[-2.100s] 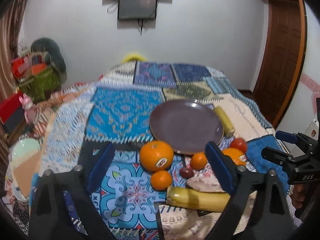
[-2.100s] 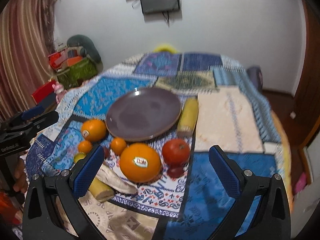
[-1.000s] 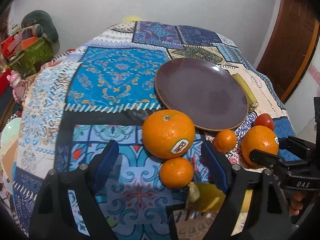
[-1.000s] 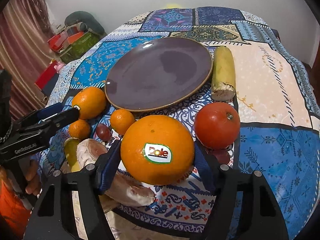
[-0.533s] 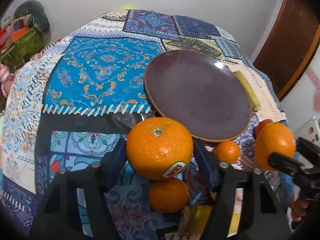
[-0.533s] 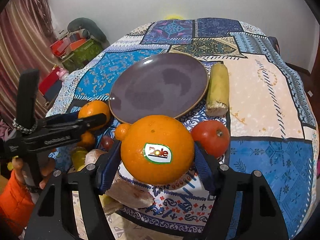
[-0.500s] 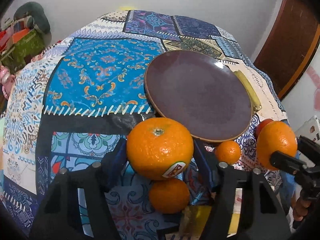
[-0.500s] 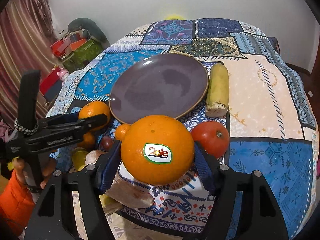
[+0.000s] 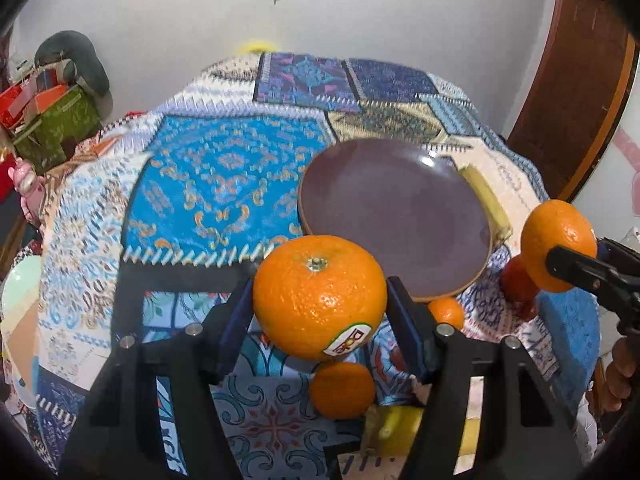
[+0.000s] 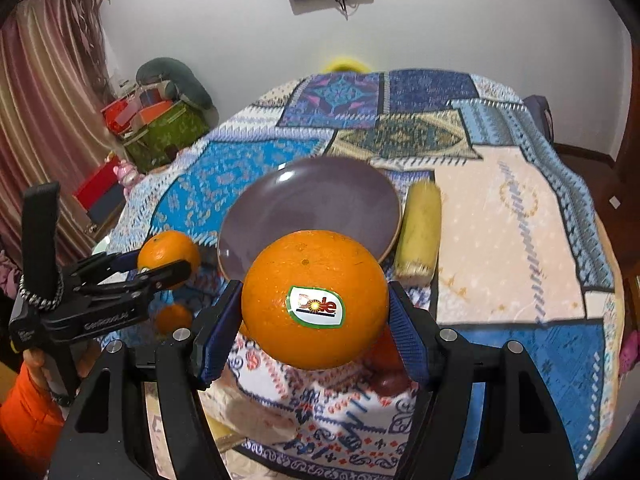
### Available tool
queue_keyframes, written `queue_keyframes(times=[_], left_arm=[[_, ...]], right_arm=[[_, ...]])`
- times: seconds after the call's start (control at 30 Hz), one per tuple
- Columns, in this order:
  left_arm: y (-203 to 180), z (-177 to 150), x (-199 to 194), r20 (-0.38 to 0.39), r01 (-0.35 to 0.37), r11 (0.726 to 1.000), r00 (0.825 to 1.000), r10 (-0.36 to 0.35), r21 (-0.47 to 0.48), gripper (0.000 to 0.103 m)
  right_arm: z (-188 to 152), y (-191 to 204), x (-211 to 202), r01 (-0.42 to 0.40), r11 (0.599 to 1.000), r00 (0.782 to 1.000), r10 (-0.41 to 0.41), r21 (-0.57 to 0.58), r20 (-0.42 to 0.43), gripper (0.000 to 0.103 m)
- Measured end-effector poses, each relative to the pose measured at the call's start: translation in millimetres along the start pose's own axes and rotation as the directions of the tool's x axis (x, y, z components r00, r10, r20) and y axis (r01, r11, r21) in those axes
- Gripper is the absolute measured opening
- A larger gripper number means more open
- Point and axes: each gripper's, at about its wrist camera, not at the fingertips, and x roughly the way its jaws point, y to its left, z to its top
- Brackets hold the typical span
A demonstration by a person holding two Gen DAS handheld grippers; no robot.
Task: Organize fruits
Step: 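Grasp the Dole orange with the right gripper while the left gripper grasps the other large orange, then carry both held oranges up and over the dark plate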
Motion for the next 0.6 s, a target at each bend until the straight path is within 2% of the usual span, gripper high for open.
queue_keyframes(times=[0.33,0.6], left_arm=[[-13,35,-24,0.1,0.006,0.999,0.995,-0.009,0.035,0.065],[-22,57,-19,0.127,0.009,0.999,0.992,-0.016,0.053,0.065]], right_arm=[[36,-13,-15,0.054,0.999,0.993,-0.053,-0.009,0.101,0.067],[66,-24,-13,0.081,0.997,0.984,-0.08,0.0,0.162,0.067]])
